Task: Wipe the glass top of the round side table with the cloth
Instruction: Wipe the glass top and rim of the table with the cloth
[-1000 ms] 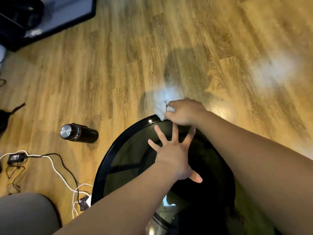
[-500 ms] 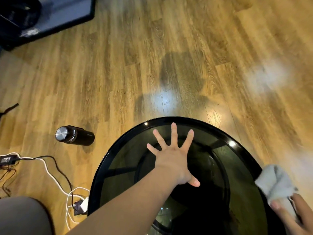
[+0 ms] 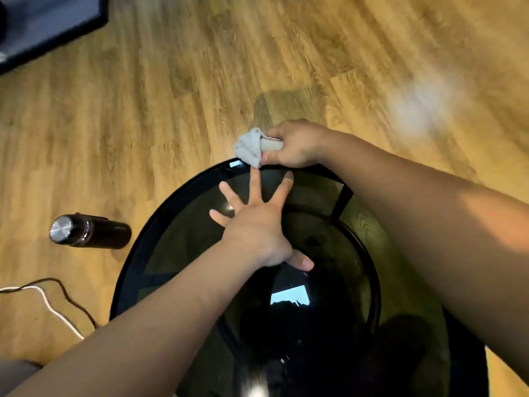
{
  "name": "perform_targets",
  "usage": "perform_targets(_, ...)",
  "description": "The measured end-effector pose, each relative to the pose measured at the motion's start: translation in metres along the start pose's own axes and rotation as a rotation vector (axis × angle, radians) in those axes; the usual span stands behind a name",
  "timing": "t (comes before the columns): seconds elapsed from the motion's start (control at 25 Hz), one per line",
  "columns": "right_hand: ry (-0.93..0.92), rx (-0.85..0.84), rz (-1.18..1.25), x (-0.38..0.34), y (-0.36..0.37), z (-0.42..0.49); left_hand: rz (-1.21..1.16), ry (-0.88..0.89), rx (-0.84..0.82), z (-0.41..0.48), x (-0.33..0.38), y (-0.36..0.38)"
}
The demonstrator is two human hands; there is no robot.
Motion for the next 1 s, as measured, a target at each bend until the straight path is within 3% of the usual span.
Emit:
perform_targets(0.16, 0.104, 0.096, 0.223, 0.051, -0.002, -0.045, 0.002, 0.034, 0.072, 0.001, -0.004, -0.004)
perform_targets(0.36, 0.302, 0.418, 0.468, 0.109, 0.013, -0.195, 0.143, 0.027, 0.229, -0.026, 0.007, -0.008)
perform_targets(0.44, 0.442, 0.556, 0.553, 0.117, 0.040, -0.262, 0.268, 0.127, 0.326, -0.051, 0.030, -0.003)
perform_targets(0.52, 0.592, 0.691, 0.654, 0.110, 0.078, -0.327, 0.311, 0.258, 0.190, -0.074, 0.054, 0.029)
perform_targets(0.6, 0.732, 0.779, 0.723, 0.087, 0.120, -0.389, 0.304, 0.256, 0.008, -0.091, 0.065, 0.067)
perform_targets(0.76, 0.908, 0.738, 0.636, 0.046, 0.159, -0.438, 0.330, 0.220, 0.030, -0.095, 0.070, 0.080)
perform_targets(0.88, 0.815, 0.782, 0.541, 0.065, 0.128, -0.404, 0.323, 0.228, 0.024, -0.091, 0.068, 0.078)
perform_targets(1.0, 0.737, 0.640, 0.453, 0.106, 0.083, -0.332, 0.342, 0.240, 0.019, -0.090, 0.071, 0.079)
Point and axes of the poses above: each hand's wrist, its own z-axis towards the middle knuckle, its own y-axis out of the palm, x = y × z, the point moved 6 cm from there along z, towards the middle knuckle, and after that the axes turned 2 degrees about x, right-handed, at the moved point
